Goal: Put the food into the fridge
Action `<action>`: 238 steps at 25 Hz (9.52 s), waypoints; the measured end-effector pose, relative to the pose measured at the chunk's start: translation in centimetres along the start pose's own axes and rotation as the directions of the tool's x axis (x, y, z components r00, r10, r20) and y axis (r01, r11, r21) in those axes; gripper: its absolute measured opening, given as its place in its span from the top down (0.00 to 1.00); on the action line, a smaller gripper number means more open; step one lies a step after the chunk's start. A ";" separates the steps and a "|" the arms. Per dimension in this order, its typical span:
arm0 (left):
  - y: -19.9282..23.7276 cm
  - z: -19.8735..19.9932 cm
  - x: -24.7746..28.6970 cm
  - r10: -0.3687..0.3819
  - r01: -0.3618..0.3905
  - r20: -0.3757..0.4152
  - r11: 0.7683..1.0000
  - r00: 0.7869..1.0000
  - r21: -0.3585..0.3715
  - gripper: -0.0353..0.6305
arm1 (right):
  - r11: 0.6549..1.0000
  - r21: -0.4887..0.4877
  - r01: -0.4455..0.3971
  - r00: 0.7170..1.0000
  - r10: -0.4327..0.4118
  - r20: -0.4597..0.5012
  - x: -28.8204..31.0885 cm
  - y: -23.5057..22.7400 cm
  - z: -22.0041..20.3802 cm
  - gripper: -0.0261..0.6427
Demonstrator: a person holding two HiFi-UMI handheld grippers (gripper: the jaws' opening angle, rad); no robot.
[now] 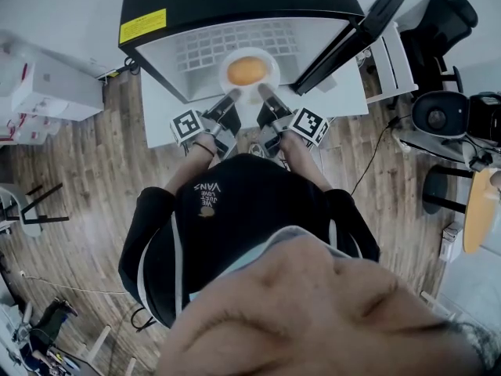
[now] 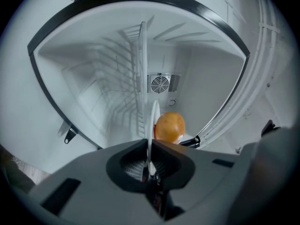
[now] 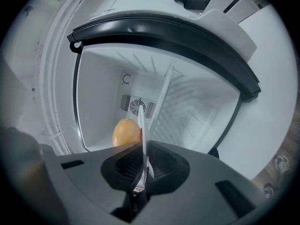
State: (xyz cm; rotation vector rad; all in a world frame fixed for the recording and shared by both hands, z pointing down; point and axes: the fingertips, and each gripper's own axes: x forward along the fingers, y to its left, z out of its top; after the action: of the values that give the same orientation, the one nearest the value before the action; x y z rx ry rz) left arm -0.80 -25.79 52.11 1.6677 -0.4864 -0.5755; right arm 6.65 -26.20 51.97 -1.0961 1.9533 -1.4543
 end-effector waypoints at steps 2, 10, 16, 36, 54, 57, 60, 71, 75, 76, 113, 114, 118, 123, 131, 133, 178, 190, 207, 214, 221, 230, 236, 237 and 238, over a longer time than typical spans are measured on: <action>0.1 0.2 0.3 0.004 -0.004 0.006 1.000 1.000 0.004 0.90 | 0.999 0.012 -0.034 0.999 0.034 -0.001 0.4 0.4 0.3 0.92; 0.3 0.6 1.1 0.012 -0.013 0.026 1.000 1.000 0.008 0.90 | 0.997 0.031 -0.075 0.997 0.076 -0.015 1.3 0.4 1.1 0.92; 0.5 0.8 1.5 0.019 -0.019 0.042 1.000 0.999 0.000 0.90 | 0.998 0.028 -0.055 0.998 0.055 -0.034 1.5 -0.3 1.6 0.92; 0.6 2.1 2.3 0.006 -0.003 0.102 1.000 0.995 -0.024 0.90 | 0.994 0.099 -0.053 0.997 0.059 -0.055 3.0 -0.7 2.5 0.92; -0.3 3.1 2.8 -0.055 0.055 0.102 0.998 0.993 0.005 0.90 | 0.987 0.154 -0.040 0.998 0.046 -0.035 4.3 -0.9 3.4 0.92; -0.5 2.9 2.5 -0.065 0.065 0.103 0.998 0.993 -0.001 0.90 | 0.987 0.159 -0.035 0.999 0.040 -0.028 4.4 -1.0 3.6 0.92; -0.4 2.7 2.2 -0.062 0.062 0.098 0.998 0.993 0.004 0.90 | 0.987 0.158 -0.035 0.999 0.039 -0.023 4.6 -0.9 3.9 0.92; -0.5 2.2 2.4 -0.083 0.084 0.075 0.996 0.994 -0.002 0.90 | 0.988 0.149 -0.039 0.999 0.042 -0.017 5.2 -0.6 4.4 0.92; -0.6 2.3 2.6 -0.092 0.094 0.082 0.995 0.992 -0.018 0.90 | 0.992 0.121 -0.036 0.999 0.039 -0.026 5.2 -0.7 4.5 0.92; -0.7 2.3 2.7 -0.095 0.097 0.082 0.995 0.992 -0.019 0.90 | 0.992 0.120 -0.043 0.999 0.047 -0.027 5.3 -0.6 4.6 0.92; -1.1 3.7 3.1 -0.113 0.125 0.184 0.990 0.976 -0.057 0.90 | 0.868 -0.493 -0.064 0.997 0.033 -0.073 1.9 2.0 4.8 0.78; -1.1 3.8 3.2 -0.112 0.124 0.186 0.991 0.976 -0.053 0.90 | 0.859 -0.509 -0.065 0.997 0.031 -0.075 1.8 2.1 4.7 0.80; -1.2 4.0 3.3 -0.113 0.120 0.192 0.992 0.975 -0.027 0.90 | 0.840 -0.539 -0.065 0.996 0.023 -0.084 1.7 1.9 4.3 0.86; -1.2 4.0 2.5 -0.112 0.113 0.211 0.994 0.971 0.008 0.90 | 0.836 -0.545 -0.066 0.995 0.013 -0.100 1.8 1.7 3.8 0.91; -1.2 3.1 1.9 -0.009 -0.027 0.168 0.977 0.986 0.211 0.90 | 0.828 -0.557 -0.061 0.993 -0.004 -0.115 2.2 1.5 3.5 0.93; -1.4 3.2 1.8 0.008 -0.054 0.167 0.960 0.986 0.275 0.90 | 0.826 -0.561 -0.060 0.993 -0.008 -0.118 2.2 1.4 3.5 0.93; -0.8 6.0 4.1 0.133 -0.173 0.111 0.773 0.985 0.610 0.90 | 0.808 -0.585 -0.070 0.991 -0.014 -0.137 5.4 1.2 5.4 0.94; -0.7 6.3 4.9 0.128 -0.161 0.097 0.768 0.987 0.620 0.90 | 0.802 -0.594 -0.068 0.990 -0.017 -0.137 6.5 1.1 6.1 0.94; -0.6 6.2 5.0 0.140 -0.160 0.083 0.748 0.987 0.644 0.90 | 0.783 -0.618 -0.070 0.991 -0.019 -0.135 6.4 1.3 6.1 0.94; -1.1 6.3 4.6 0.129 -0.158 0.094 0.718 0.987 0.678 0.90 | 0.752 -0.657 -0.056 0.994 -0.020 -0.107 5.6 1.6 6.1 0.94; -1.5 5.4 3.9 0.134 -0.149 0.078 0.676 0.988 0.721 0.90 | 0.736 -0.676 -0.041 0.996 -0.021 -0.083 4.6 1.9 5.6 0.94; -2.3 4.0 2.7 0.143 -0.134 0.056 0.621 0.988 0.772 0.90 | 0.725 -0.689 -0.030 0.998 -0.016 -0.061 2.8 2.5 4.2 0.94; -2.3 2.9 1.6 0.159 -0.124 0.033 0.612 0.987 0.781 0.90 | 0.724 -0.690 -0.001 0.999 -0.028 -0.031 1.5 2.5 3.2 0.94; -2.2 2.7 1.4 0.162 -0.123 0.029 0.610 0.986 0.783 0.90 | 0.723 -0.691 -0.001 0.999 -0.029 -0.031 1.3 2.5 3.0 0.94; -2.2 2.5 1.3 0.164 -0.122 0.026 0.608 0.986 0.784 0.90 | 0.722 -0.692 -0.001 0.999 -0.030 -0.032 1.2 2.6 2.8 0.94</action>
State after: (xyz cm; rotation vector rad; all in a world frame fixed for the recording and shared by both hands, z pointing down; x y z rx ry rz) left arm -1.33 -28.10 49.53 2.4471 -0.9230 -0.1777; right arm 7.26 -28.42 48.72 -1.3774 2.6167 -0.7192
